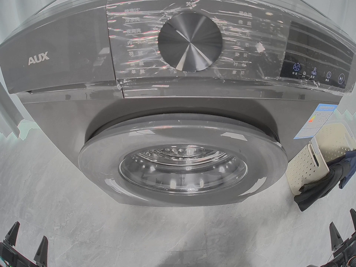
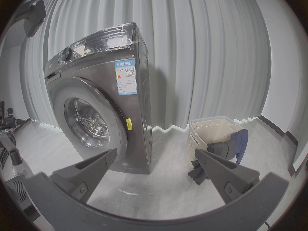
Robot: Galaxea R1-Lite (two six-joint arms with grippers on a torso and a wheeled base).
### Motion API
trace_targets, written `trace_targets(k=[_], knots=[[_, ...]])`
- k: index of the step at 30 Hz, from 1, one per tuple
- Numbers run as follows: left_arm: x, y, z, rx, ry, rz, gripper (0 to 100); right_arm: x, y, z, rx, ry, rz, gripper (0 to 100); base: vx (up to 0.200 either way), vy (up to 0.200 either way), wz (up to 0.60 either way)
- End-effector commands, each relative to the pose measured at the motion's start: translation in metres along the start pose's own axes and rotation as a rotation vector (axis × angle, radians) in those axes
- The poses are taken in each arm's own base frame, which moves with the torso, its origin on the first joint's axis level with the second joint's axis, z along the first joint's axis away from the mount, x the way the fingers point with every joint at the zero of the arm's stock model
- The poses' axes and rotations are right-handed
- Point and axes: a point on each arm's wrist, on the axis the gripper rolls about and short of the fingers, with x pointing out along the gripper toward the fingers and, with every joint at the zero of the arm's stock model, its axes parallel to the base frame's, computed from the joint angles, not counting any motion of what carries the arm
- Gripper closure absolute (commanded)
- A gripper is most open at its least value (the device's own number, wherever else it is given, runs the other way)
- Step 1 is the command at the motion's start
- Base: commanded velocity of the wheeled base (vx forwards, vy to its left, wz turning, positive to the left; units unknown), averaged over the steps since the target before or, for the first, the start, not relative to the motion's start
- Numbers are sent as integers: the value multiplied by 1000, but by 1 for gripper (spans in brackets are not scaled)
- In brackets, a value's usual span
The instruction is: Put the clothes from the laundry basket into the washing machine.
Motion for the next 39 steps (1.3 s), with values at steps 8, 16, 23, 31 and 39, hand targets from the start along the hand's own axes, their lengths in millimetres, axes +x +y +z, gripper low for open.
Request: trace_targets(k=[8,16,23,31,39], knots=[[0,0,-4,2,-3,0,0,4,2,60,11,-16,73,0,0,0,0],[0,0,-4,0,-3,-5,0,61,7,58,-2,352,317,0,0,0,0],[0,0,-4,2,-3,-5,0,103,18,71,15,365,456,0,0,0,0],[0,0,-5,2,-2,-6,0,139,54,85,73,442,535,0,0,0,0],[0,0,-5,2,-2,-6,0,175,73,91,63,426,516,0,0,0,0]])
